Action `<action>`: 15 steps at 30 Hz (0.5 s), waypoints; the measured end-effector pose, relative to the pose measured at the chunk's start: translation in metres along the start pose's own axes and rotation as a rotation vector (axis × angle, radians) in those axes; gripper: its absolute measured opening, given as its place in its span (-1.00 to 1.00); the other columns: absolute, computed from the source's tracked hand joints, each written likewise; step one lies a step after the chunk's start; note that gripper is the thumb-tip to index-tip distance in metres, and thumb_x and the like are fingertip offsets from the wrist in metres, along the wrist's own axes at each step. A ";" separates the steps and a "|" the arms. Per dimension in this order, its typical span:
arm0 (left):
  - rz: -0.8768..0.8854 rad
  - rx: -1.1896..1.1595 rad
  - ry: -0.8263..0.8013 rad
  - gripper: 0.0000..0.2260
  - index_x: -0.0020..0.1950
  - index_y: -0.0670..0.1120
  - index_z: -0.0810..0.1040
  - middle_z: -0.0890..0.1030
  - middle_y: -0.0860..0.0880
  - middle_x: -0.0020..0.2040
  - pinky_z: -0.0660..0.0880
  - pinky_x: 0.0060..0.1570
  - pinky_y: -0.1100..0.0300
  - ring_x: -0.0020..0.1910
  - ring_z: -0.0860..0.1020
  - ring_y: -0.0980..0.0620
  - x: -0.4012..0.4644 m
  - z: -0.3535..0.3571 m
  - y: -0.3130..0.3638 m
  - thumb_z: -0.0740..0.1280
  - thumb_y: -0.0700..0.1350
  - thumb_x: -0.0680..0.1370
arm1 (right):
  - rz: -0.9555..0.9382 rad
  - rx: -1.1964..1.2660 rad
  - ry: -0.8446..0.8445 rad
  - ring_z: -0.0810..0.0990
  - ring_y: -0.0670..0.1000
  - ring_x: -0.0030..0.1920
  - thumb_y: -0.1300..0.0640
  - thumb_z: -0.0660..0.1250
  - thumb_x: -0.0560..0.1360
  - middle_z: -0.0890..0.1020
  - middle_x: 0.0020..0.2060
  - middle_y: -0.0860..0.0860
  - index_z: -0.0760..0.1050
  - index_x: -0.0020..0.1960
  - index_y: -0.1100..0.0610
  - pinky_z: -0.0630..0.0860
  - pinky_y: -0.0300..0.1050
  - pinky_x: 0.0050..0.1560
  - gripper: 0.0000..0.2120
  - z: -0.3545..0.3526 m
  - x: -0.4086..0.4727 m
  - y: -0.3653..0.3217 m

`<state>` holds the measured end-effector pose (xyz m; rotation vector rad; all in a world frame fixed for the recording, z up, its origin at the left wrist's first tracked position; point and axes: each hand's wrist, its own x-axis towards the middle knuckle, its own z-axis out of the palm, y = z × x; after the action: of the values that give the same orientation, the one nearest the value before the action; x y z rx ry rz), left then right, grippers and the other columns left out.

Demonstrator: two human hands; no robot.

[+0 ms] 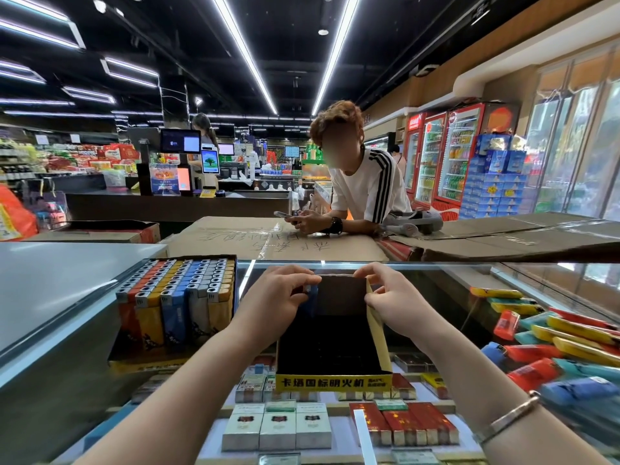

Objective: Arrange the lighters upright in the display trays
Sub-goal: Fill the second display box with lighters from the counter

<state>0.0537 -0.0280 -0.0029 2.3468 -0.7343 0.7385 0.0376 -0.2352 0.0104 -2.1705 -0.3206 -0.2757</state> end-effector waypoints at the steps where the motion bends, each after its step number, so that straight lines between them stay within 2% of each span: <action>1: -0.017 -0.025 -0.001 -0.65 0.26 0.07 0.50 0.49 0.19 0.18 0.21 0.16 0.42 0.18 0.31 0.27 -0.002 0.001 -0.001 0.31 -0.23 0.52 | 0.006 0.038 0.016 0.51 -0.07 -0.06 0.31 0.20 0.55 0.50 -0.07 -0.09 0.42 0.12 0.01 0.47 -0.37 -0.25 -0.74 -0.001 0.000 -0.001; 2: -0.025 -0.041 0.004 -0.63 0.28 0.07 0.49 0.50 0.17 0.19 0.23 0.17 0.42 0.19 0.34 0.25 -0.003 0.001 -0.003 0.31 -0.24 0.52 | 0.016 0.098 0.058 0.55 -0.04 -0.06 0.28 0.20 0.56 0.54 -0.05 -0.02 0.44 0.11 0.02 0.51 -0.31 -0.20 -0.79 -0.004 0.001 -0.002; 4: -0.037 -0.078 0.020 -0.62 0.29 0.02 0.49 0.52 0.11 0.20 0.34 0.25 0.28 0.23 0.40 0.17 -0.006 0.002 -0.004 0.33 -0.26 0.50 | 0.027 0.166 0.220 0.59 -0.02 -0.12 0.22 0.18 0.59 0.58 -0.05 0.05 0.46 0.08 0.03 0.52 -0.24 -0.21 -0.85 -0.014 0.002 0.000; 6: -0.045 -0.115 0.027 -0.64 0.27 -0.01 0.51 0.54 0.08 0.21 0.37 0.27 0.21 0.24 0.43 0.14 -0.007 0.003 -0.004 0.34 -0.26 0.50 | 0.043 0.001 0.314 0.56 -0.08 -0.22 0.20 0.16 0.60 0.59 -0.06 0.04 0.47 0.15 0.07 0.47 -0.28 -0.25 -0.81 -0.024 0.004 0.010; 7: -0.048 -0.131 0.028 -0.65 0.27 -0.02 0.51 0.54 0.08 0.21 0.37 0.27 0.23 0.24 0.44 0.14 -0.008 0.003 -0.005 0.33 -0.26 0.50 | 0.075 -0.125 0.268 0.54 -0.09 -0.20 0.19 0.15 0.60 0.60 0.01 0.05 0.46 0.22 0.08 0.47 -0.27 -0.21 -0.76 -0.025 0.004 0.016; 9: -0.055 -0.158 0.029 -0.65 0.28 -0.03 0.51 0.53 0.08 0.23 0.35 0.26 0.28 0.25 0.43 0.15 -0.009 0.004 -0.005 0.32 -0.26 0.51 | 0.191 -0.371 0.058 0.52 0.00 0.12 0.14 0.14 0.60 0.49 0.28 0.09 0.37 0.37 0.11 0.43 -0.13 0.12 -0.65 -0.021 0.006 0.029; 10: -0.058 -0.169 0.030 -0.65 0.29 -0.03 0.50 0.51 0.09 0.25 0.34 0.27 0.30 0.27 0.42 0.15 -0.009 0.004 -0.004 0.32 -0.26 0.52 | 0.270 -0.463 -0.057 0.43 0.06 0.29 0.09 0.14 0.61 0.41 0.37 0.09 0.32 0.42 0.11 0.35 -0.06 0.26 -0.62 -0.017 0.006 0.035; 11: -0.060 -0.176 0.028 -0.64 0.30 -0.03 0.49 0.50 0.09 0.27 0.32 0.28 0.30 0.29 0.40 0.15 -0.009 0.004 -0.004 0.31 -0.26 0.52 | 0.325 -0.540 -0.145 0.36 0.11 0.36 0.06 0.14 0.61 0.36 0.40 0.10 0.31 0.42 0.11 0.30 -0.02 0.32 -0.60 -0.013 0.006 0.039; 13: -0.063 -0.176 0.010 -0.63 0.33 -0.05 0.45 0.47 0.08 0.31 0.30 0.29 0.30 0.31 0.37 0.15 -0.009 0.004 -0.003 0.30 -0.25 0.53 | 0.334 -0.625 -0.139 0.45 0.11 0.26 0.06 0.20 0.58 0.46 0.30 0.13 0.45 0.29 0.15 0.39 -0.03 0.23 -0.68 -0.011 0.006 0.043; 15: -0.066 -0.171 -0.013 -0.61 0.35 -0.06 0.43 0.45 0.08 0.33 0.28 0.31 0.28 0.32 0.35 0.14 -0.010 0.004 -0.003 0.30 -0.24 0.53 | 0.311 -0.642 -0.006 0.55 0.05 0.05 0.18 0.26 0.53 0.59 0.10 0.10 0.55 0.03 0.12 0.48 -0.09 0.05 -0.88 -0.013 0.005 0.042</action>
<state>0.0501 -0.0258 -0.0131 2.2123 -0.6933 0.6075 0.0551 -0.2689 -0.0128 -2.8062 0.1306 -0.2127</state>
